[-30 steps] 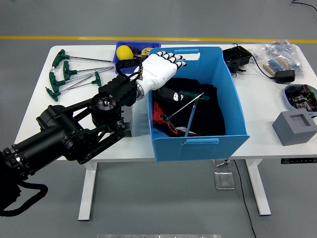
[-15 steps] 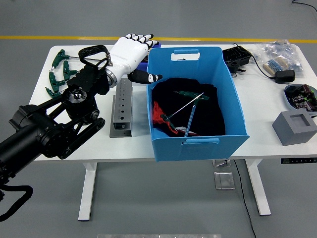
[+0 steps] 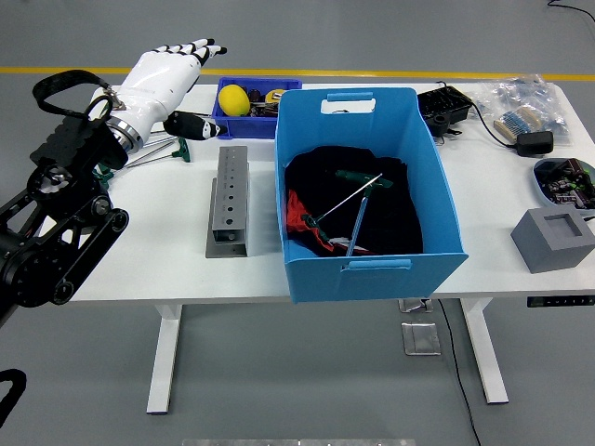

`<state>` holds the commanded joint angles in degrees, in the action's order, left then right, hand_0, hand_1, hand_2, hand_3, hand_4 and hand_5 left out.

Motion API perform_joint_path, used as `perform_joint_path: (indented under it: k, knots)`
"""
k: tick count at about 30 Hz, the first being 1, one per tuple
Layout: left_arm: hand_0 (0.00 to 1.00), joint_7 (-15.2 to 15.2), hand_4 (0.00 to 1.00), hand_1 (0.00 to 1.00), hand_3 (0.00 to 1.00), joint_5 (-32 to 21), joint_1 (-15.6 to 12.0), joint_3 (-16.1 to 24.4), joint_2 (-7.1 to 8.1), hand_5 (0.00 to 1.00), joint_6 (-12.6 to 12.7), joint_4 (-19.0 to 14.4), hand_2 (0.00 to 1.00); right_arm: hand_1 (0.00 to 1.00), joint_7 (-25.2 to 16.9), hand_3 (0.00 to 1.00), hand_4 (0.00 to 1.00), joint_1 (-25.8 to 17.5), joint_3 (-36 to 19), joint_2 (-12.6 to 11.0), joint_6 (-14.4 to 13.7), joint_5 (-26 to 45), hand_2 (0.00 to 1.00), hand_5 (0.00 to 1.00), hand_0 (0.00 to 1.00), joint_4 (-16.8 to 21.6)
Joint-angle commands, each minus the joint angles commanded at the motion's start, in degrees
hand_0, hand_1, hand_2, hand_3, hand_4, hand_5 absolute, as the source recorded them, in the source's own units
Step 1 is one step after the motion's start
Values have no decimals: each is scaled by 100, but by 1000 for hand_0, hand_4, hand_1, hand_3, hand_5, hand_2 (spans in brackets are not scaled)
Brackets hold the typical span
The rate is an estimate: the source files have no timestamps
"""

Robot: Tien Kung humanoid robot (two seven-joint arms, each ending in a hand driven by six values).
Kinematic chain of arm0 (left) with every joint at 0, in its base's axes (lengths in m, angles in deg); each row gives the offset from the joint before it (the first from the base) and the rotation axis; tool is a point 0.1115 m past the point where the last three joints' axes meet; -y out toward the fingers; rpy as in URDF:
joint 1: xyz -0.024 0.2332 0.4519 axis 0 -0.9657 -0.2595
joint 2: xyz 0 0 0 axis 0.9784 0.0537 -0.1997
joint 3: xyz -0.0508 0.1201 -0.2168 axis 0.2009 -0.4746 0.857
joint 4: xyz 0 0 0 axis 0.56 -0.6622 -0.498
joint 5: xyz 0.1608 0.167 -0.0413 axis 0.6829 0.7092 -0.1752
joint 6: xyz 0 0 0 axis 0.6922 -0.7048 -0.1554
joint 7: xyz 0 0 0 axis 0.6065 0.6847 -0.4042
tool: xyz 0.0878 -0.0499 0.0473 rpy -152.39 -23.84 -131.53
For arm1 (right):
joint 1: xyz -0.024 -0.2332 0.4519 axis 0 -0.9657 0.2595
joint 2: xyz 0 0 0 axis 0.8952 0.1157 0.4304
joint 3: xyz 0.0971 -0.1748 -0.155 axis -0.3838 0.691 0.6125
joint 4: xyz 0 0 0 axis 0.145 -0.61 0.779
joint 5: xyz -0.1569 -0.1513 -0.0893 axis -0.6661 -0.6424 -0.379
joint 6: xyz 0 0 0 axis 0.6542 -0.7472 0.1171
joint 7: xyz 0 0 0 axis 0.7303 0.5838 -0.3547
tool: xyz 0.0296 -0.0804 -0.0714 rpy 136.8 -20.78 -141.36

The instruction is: Lift tool from toolbox,place it in box,lift tool from toolbox,place it in box

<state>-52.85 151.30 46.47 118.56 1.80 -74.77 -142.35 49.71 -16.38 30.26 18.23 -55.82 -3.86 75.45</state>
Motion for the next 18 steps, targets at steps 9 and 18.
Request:
perform_joint_path:
  k: [9,18]
  knots:
    - [676,1777,965,687,790,0,-1190,1376,311,330,963,304,753,608,-35,532,781,-39,18,-9,-13,77,682,575,621,0]
    - [698,1876,993,704,790,0,-2085,2520,354,448,682,240,762,609,-28,532,781,-90,-90,17,-32,3,682,574,623,0]
